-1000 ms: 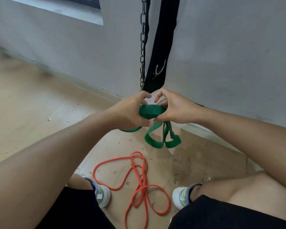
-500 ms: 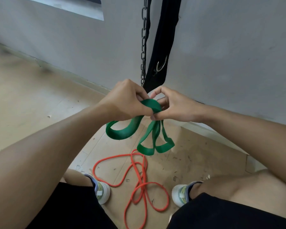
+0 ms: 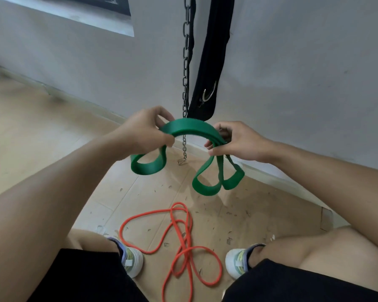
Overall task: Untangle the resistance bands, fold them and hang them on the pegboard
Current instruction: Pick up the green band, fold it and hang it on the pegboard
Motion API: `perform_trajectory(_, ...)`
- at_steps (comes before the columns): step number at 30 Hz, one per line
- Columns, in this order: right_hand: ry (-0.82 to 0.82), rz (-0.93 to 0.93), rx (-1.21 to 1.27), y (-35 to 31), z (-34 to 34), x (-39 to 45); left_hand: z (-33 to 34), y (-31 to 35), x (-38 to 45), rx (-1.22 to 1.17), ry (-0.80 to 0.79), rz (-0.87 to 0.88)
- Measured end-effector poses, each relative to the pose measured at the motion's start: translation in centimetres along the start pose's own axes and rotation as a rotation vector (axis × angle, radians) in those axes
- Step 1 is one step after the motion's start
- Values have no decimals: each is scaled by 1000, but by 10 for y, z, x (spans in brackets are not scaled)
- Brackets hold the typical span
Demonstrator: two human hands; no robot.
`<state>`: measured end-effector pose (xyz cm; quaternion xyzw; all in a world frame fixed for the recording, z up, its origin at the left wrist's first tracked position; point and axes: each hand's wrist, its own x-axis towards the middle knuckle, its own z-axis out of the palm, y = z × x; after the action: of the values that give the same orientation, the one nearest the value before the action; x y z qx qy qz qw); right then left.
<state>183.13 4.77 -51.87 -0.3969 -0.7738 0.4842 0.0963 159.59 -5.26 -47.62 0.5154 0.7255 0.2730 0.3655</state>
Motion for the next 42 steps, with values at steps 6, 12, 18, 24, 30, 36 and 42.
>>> perform_trajectory(6,-27,-92,0,-27,9,-5,29,4,-7,59,-111,114)
perform_trajectory(12,-87,-99,-66,-29,4,-5,25,6,-6,103,-48,154)
perform_trajectory(18,-60,-115,-83,-27,0,-8,25,4,-6,201,31,192)
perform_trajectory(24,49,-173,-172,-37,4,-12,19,1,-4,262,76,222)
perform_trajectory(30,140,-231,-353,-46,2,-14,20,1,-3,278,80,221)
perform_trajectory(36,150,-213,-263,-45,-8,-17,20,0,-2,300,69,240)
perform_trajectory(42,23,-93,-172,-38,-18,-17,17,1,-3,226,94,243)
